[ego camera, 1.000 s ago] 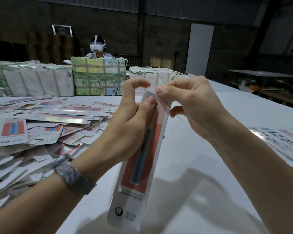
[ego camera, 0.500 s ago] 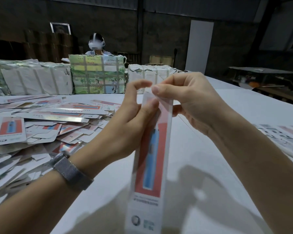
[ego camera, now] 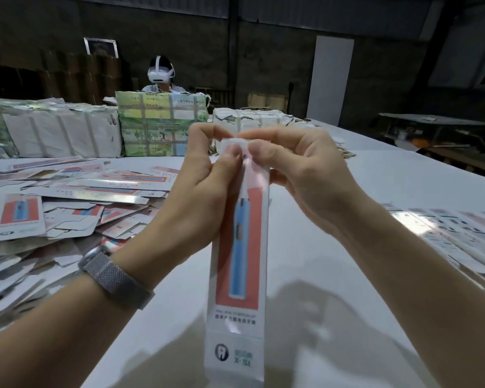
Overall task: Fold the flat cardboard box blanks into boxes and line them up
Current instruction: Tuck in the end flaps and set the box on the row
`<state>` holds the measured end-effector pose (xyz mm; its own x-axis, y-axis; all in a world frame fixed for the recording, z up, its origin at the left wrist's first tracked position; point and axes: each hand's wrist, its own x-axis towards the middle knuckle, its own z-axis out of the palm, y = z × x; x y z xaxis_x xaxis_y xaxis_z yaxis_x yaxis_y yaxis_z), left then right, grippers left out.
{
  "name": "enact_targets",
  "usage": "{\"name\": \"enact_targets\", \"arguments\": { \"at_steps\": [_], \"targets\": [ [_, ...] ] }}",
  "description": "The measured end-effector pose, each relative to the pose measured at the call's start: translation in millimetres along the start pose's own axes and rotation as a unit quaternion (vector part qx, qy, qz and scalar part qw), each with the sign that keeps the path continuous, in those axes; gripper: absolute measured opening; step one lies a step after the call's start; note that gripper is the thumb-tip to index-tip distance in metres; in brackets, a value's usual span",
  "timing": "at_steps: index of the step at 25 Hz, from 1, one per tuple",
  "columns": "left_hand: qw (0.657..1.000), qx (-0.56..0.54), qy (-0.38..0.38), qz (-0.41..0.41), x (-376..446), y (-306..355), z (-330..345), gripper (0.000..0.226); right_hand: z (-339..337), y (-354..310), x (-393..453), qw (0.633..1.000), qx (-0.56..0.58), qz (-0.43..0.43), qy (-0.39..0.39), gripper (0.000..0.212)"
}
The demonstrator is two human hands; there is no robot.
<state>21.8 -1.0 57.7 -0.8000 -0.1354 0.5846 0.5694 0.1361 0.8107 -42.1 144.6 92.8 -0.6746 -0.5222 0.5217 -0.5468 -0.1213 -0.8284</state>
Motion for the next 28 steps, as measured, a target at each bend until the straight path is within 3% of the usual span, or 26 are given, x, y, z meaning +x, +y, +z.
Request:
{"name": "enact_targets", "arguments": {
  "at_steps": [6, 8, 10, 12, 15, 17, 21, 24, 26, 28],
  "targets": [
    [0.998, 0.047, 0.031, 0.024, -2.0, 1.9, 5.4, 0.012, 14.1, 5.4, -4.5, 0.997, -0.034, -0.047, 0.055, 0.019],
    [0.997, 0.048, 0.058, 0.023, -1.5, 1.7, 9.7, 0.012, 18.2, 8.6, -5.3, 0.985, -0.128, -0.061, 0.098, 0.019],
    [0.996, 0.044, 0.074, 0.016, 0.5, 2.5, 12.4, 0.011, 20.5, 11.2, -6.0, 0.943, -0.276, -0.118, 0.141, 0.026],
    [0.996, 0.023, 0.083, -0.022, 2.8, 4.5, 11.9, 0.008, 22.8, 9.8, -7.4, 0.920, -0.343, -0.137, 0.131, 0.038],
    [0.994, -0.026, 0.064, -0.081, 3.7, 6.9, 9.6, 0.015, 24.7, 7.0, -8.6, 0.897, -0.431, -0.065, 0.068, 0.064],
    [0.996, -0.032, 0.031, -0.077, 2.2, 6.2, 11.0, 0.017, 20.2, 3.6, -7.0, 0.879, -0.471, -0.044, 0.057, 0.068],
    [0.990, 0.028, -0.064, -0.119, 1.0, 1.4, 13.9, 0.048, 4.9, -2.5, -2.9, 0.883, -0.466, -0.020, 0.050, 0.043],
    [0.984, 0.114, -0.061, -0.126, -0.7, 1.9, 12.8, 0.042, -2.6, 4.4, 1.0, 0.871, -0.489, 0.008, 0.038, 0.046],
    [0.982, 0.150, -0.024, -0.109, -0.3, 1.1, 10.6, 0.036, -11.1, 16.0, 6.4, 0.859, -0.510, 0.032, 0.024, 0.036],
    [0.983, 0.158, 0.009, -0.094, 0.9, -1.7, 9.0, 0.023, -25.2, 36.5, 9.7, 0.829, -0.548, 0.109, -0.012, 0.030]
  ]
}}
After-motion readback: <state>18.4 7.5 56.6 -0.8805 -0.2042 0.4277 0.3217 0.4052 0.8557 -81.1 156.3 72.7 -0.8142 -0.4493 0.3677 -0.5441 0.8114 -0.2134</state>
